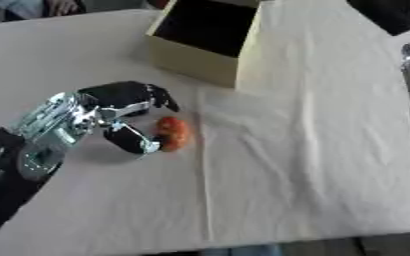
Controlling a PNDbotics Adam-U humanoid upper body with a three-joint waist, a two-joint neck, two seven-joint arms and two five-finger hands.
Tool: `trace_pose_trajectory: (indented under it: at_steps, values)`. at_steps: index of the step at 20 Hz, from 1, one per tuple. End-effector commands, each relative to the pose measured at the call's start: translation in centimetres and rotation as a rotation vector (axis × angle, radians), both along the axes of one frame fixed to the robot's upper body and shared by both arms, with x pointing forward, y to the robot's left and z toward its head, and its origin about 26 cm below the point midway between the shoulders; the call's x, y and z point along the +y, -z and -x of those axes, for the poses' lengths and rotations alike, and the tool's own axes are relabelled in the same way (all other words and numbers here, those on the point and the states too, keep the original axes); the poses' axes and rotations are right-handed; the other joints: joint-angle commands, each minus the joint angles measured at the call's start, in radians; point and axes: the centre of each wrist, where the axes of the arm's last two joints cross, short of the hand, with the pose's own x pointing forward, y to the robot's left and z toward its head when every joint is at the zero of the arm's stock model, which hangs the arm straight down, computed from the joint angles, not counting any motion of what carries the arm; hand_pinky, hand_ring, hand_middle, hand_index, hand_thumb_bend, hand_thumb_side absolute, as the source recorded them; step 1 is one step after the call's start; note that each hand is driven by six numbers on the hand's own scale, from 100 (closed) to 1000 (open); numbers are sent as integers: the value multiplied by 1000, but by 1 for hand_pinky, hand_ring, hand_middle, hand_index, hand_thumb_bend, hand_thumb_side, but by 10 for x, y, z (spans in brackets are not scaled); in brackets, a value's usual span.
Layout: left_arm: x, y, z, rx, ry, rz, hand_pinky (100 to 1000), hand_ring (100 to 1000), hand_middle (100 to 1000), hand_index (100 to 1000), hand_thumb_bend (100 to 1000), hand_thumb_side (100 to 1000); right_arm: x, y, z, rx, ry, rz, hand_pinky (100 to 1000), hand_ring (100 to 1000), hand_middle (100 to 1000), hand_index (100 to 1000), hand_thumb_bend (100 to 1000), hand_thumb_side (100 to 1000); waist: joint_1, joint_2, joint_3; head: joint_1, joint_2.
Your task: Pick up objects on the table and place them in the box.
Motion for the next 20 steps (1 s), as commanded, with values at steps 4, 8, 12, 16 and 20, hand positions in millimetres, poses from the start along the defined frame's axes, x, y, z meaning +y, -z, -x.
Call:
trace_pose_trajectory:
  at_steps: [4,8,12,16,20]
  values:
    - [1,-1,-7,-3,-14,-42,657,809,770,852,228,284,-3,-9,3,-29,-1,-10,826,763,585,794,100,718,-2,-16,-3,5,-12]
    - [0,-6,-2,-54,7,-17,565,743,675,774,172,246,-4,-8,3,-26,4,-13,825,763,585,795,100,722,-1,-17,-3,4,-10]
    - [-1,-12,4,-90,25,-6,489,699,656,754,100,135,-5,-6,3,-22,6,-17,826,764,584,795,100,723,0,-21,-1,3,-11]
    - [-3,-18,8,-86,36,13,450,666,634,731,100,111,-5,-5,3,-19,9,-21,826,764,584,796,100,724,-1,-24,1,2,-11]
    - [-4,-34,19,-102,63,59,435,650,633,727,100,162,-6,-3,2,-13,14,-23,825,764,583,796,100,726,-1,-27,4,-1,-10]
